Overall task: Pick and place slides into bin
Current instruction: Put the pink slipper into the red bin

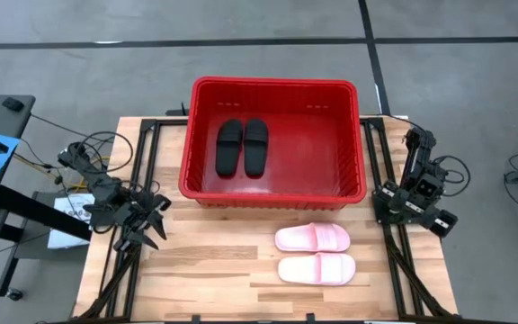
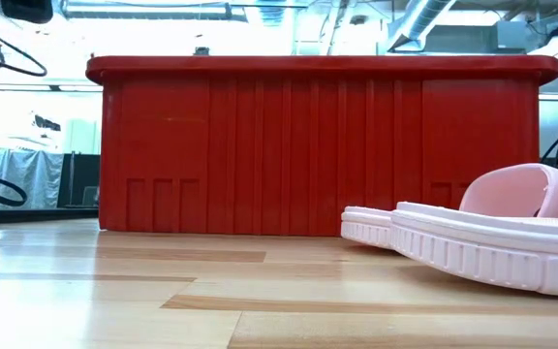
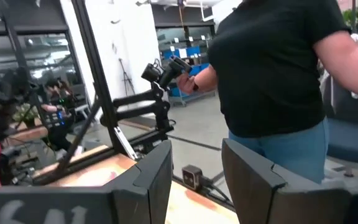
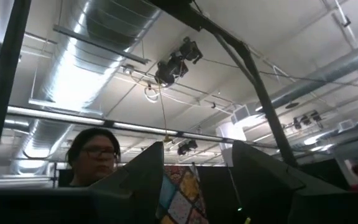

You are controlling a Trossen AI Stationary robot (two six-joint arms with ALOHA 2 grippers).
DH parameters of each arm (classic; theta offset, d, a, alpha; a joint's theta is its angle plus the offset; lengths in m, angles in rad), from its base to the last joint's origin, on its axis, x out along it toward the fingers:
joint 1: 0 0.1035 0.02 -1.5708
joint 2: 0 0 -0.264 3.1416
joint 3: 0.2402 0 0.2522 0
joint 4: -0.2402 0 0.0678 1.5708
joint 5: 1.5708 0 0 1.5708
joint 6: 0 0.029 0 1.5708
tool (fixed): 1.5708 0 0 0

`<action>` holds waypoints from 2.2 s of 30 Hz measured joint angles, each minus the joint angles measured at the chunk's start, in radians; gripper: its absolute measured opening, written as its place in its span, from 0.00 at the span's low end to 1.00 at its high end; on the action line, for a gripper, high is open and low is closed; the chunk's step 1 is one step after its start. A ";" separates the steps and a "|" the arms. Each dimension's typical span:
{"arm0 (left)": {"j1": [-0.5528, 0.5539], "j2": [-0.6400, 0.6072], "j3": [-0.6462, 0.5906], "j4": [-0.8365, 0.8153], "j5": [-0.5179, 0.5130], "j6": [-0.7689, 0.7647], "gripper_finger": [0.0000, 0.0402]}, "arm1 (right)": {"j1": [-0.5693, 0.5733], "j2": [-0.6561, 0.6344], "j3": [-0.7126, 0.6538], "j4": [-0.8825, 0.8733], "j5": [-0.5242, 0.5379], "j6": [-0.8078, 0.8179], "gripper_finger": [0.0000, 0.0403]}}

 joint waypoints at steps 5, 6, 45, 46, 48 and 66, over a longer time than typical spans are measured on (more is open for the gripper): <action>0.000 0.000 0.000 0.001 -0.052 0.004 0.33 | 0.000 0.000 0.058 -0.016 0.003 0.037 0.45; 0.000 0.001 0.000 0.002 -0.063 0.000 0.33 | 0.000 0.000 0.081 -0.043 0.004 0.017 0.45; 0.001 0.003 -0.001 0.000 -0.157 -0.133 0.33 | 0.003 0.990 1.294 -2.087 0.157 1.335 0.45; 0.001 0.003 -0.001 0.000 -0.157 -0.134 0.33 | 0.002 1.002 1.294 -2.103 0.157 1.366 0.45; 0.001 0.003 -0.001 0.004 -0.157 -0.142 0.33 | 0.002 1.029 1.294 -2.133 0.155 1.427 0.45; 0.001 0.003 -0.001 0.053 -0.157 -0.180 0.33 | -0.219 1.360 1.294 -2.254 0.012 1.900 0.45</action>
